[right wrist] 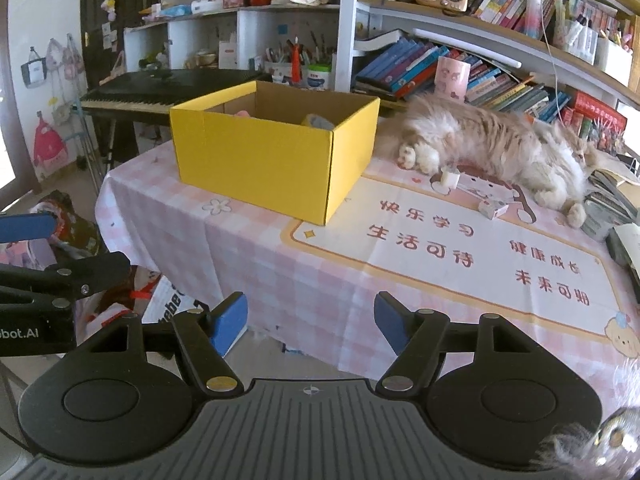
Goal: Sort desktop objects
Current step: 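Withdraw both open tools from the yellow box back over the table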
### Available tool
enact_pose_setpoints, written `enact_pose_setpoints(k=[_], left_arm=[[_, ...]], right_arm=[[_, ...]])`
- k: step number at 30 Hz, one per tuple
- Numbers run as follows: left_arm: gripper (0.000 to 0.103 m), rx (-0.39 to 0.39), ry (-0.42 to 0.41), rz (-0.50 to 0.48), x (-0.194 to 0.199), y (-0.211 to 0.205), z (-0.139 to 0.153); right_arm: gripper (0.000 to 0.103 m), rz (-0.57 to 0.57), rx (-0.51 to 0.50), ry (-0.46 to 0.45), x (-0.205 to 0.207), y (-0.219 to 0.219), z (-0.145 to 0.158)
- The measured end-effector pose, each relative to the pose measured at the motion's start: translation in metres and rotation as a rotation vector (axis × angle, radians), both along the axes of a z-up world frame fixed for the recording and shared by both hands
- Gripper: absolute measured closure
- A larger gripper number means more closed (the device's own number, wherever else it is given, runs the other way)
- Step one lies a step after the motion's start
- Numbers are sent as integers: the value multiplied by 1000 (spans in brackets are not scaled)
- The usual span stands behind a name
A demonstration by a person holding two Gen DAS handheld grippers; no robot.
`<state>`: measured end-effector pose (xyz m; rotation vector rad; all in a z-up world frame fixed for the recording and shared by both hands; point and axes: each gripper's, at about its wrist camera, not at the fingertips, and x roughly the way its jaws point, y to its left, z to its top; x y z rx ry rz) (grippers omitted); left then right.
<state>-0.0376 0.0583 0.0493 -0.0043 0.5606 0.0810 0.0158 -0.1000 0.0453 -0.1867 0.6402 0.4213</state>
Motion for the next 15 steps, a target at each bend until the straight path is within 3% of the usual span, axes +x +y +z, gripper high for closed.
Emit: enact_pose_setpoints(k=[15], left_arm=[[9, -2, 37, -125, 18, -25, -6]], right_arm=[[35, -109, -9, 28, -3, -27, -6]])
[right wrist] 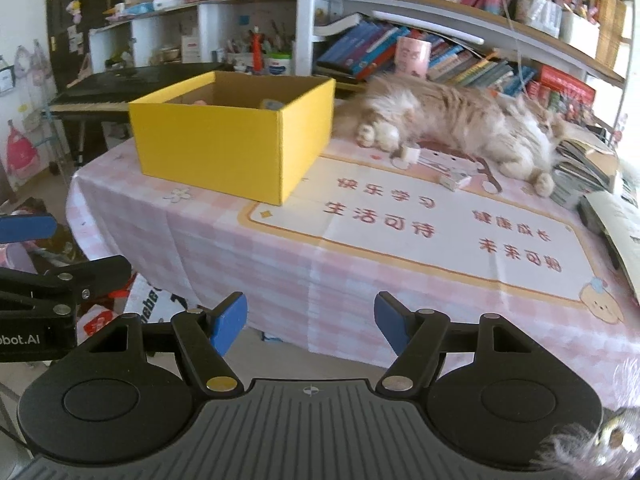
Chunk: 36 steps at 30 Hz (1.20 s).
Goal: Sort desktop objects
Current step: 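Withdraw both open tools from the yellow box back over the table, then move the right tool toward the stapler box while the left tool approaches the white plug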
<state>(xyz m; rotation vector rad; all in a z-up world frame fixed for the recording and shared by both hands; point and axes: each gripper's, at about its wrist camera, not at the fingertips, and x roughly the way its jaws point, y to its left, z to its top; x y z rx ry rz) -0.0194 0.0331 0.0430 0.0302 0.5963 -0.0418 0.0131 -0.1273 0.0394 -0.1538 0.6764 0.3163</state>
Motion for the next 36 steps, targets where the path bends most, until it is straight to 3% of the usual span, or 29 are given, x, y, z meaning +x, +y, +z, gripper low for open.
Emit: enact_pose_setpoints(k=[11, 23, 36], left_arm=[[9, 0, 38, -95, 13, -20, -8], [9, -6, 29, -106, 37, -33, -7], [9, -19, 45, -179, 81, -83, -13]], right_arm=[[35, -112, -8, 39, 0, -26, -6], [35, -101, -27, 43, 19, -33, -7], [34, -159, -58, 56, 56, -79, -5]])
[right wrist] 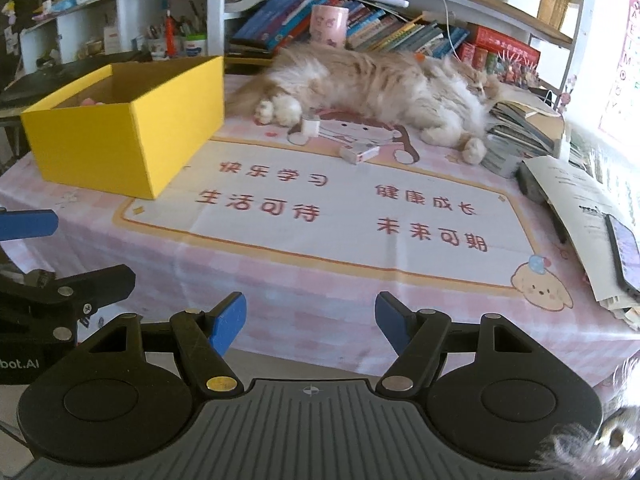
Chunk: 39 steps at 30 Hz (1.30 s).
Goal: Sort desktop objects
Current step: 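Move the right tool toward the stapler box while the left tool approaches the white plug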
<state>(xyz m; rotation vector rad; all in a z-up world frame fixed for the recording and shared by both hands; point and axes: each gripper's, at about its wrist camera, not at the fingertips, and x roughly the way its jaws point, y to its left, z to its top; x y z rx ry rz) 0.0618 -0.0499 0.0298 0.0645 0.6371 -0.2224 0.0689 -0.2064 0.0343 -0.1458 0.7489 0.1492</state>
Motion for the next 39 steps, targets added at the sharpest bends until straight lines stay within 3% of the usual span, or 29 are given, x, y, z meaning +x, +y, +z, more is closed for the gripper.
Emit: enact_pose_setpoints(k=[9, 20, 39], left_arm=[[9, -25, 29, 8, 41, -25, -4], [9, -16, 4, 22, 103, -65, 3], [9, 51, -20, 198, 172, -77, 28]], right_arm=[[34, -14, -1, 37, 36, -28, -5], [33, -35, 32, 52, 95, -71, -5], [25, 181, 54, 49, 216, -74, -25]])
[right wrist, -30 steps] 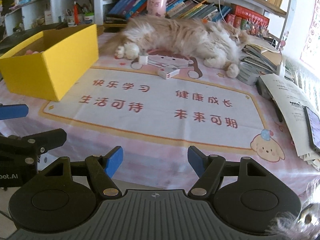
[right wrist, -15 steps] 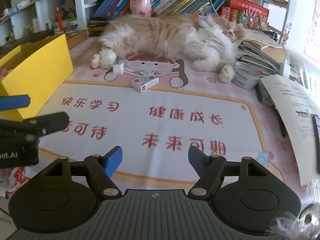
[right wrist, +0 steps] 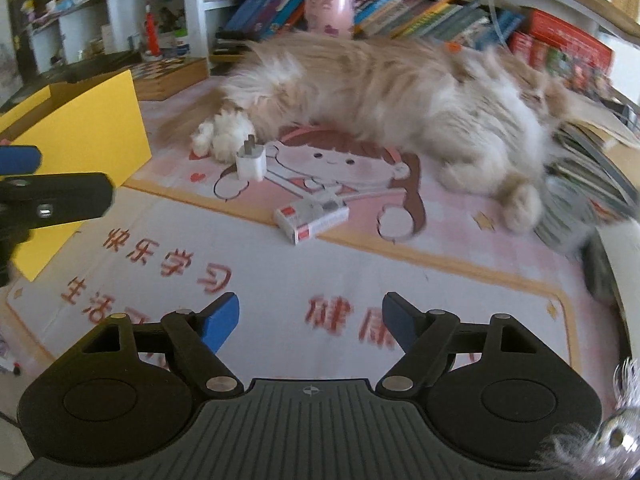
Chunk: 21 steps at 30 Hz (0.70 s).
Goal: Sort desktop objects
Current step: 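Move the right tool toward the stapler box while the left tool approaches the white plug, then close the right tool on the stapler box while the left tool grasps the white plug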
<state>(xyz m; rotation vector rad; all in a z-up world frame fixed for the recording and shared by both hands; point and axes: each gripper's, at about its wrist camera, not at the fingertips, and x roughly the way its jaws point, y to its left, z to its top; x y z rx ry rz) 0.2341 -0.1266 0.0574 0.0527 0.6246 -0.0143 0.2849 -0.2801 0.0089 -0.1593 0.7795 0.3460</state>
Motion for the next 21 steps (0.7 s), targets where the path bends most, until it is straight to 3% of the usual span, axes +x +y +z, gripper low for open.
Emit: enact_pose_setpoints(k=[12, 21], left_arm=[[9, 40, 41, 33, 7, -2, -1], [9, 52, 55, 63, 13, -1, -1]], right_arm=[[22, 117, -6, -34, 58, 15, -18], [22, 142, -6, -34, 87, 19, -32]])
